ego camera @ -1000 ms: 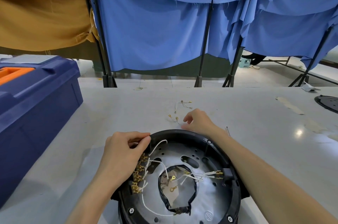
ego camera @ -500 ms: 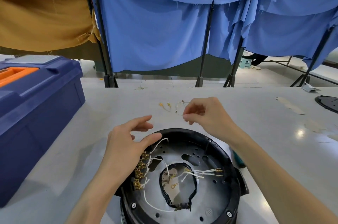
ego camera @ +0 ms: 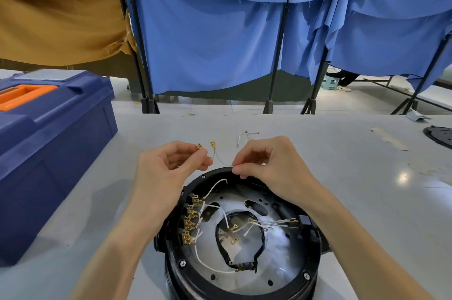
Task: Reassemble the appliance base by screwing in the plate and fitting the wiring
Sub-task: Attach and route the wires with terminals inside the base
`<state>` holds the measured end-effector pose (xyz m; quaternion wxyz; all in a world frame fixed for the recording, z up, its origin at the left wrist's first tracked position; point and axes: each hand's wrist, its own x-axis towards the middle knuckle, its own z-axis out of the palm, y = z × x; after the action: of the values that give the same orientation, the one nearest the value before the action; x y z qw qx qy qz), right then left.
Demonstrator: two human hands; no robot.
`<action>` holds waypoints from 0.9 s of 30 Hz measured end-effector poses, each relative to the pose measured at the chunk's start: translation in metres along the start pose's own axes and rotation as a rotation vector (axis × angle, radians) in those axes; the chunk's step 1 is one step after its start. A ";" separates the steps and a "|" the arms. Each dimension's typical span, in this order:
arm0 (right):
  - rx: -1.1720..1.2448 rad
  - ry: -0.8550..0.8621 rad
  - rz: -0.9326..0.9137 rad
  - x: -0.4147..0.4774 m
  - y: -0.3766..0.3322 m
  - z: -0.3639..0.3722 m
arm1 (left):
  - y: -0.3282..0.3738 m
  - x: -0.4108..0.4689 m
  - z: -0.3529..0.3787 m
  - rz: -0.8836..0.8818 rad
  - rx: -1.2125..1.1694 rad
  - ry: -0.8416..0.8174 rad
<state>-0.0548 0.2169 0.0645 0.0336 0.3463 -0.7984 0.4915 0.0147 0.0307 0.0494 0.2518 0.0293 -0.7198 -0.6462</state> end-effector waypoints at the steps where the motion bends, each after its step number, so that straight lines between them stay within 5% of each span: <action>1: 0.013 -0.005 0.011 0.000 0.001 0.001 | 0.001 0.000 0.000 0.001 -0.008 -0.005; 13: 0.439 -0.017 0.151 0.000 -0.004 0.010 | 0.010 -0.008 0.009 0.028 -0.087 -0.146; 27: 0.600 -0.019 0.236 -0.001 0.001 0.018 | 0.008 -0.008 -0.001 0.057 0.281 -0.327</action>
<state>-0.0494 0.2031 0.0546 -0.1345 0.2503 -0.6526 0.7024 0.0241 0.0341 0.0540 0.1433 -0.0615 -0.8346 -0.5283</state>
